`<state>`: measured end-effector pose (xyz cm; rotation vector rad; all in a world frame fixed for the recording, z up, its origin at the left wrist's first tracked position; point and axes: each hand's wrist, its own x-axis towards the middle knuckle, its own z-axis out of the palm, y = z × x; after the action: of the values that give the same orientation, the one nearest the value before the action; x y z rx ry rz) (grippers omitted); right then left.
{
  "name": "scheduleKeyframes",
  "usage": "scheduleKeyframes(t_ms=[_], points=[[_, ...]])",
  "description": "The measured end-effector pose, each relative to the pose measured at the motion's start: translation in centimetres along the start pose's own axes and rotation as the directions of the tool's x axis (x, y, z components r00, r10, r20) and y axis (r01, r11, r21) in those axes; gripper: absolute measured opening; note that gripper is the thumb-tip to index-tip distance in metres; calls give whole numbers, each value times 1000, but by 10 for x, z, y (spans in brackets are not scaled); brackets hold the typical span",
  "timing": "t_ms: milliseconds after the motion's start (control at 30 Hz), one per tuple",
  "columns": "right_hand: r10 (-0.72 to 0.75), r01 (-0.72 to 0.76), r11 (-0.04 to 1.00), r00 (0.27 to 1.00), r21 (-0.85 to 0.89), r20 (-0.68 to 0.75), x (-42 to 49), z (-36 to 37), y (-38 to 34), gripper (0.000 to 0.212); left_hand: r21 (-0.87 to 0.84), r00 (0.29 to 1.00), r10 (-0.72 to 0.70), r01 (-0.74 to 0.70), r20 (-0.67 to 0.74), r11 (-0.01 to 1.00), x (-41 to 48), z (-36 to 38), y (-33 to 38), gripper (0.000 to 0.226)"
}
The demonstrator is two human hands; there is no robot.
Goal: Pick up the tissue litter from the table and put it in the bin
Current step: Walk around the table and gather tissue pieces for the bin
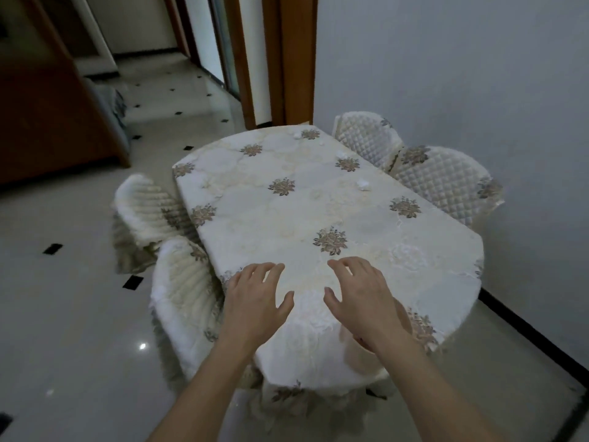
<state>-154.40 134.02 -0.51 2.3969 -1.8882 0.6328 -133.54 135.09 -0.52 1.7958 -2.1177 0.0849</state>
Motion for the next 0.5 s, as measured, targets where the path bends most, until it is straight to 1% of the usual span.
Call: scheduleKeyframes(t_ms=[133, 233, 333, 433, 500], points=[[-167, 165, 984, 986, 66, 14, 3, 12, -36, 44, 42, 983, -167, 170, -71, 985, -40, -21, -27, 49], [-257, 252, 961, 966, 114, 31, 1, 21, -62, 44, 75, 960, -261, 270, -105, 960, -74, -37, -45, 47], [-372, 361, 916, 928, 175, 35, -4, 32, -97, 41, 132, 916, -380, 395, -128, 909, -116, -55, -64, 47], [-471, 448, 861, 881, 240, 42, -9, 42, -139, 40, 132, 857, -483, 508, -181, 851, -159, -71, -81, 46], [-535, 502, 818, 843, 281, 50, -12, 48, -168, 41, 149, 814, -549, 576, -188, 804, -185, -81, -95, 50]])
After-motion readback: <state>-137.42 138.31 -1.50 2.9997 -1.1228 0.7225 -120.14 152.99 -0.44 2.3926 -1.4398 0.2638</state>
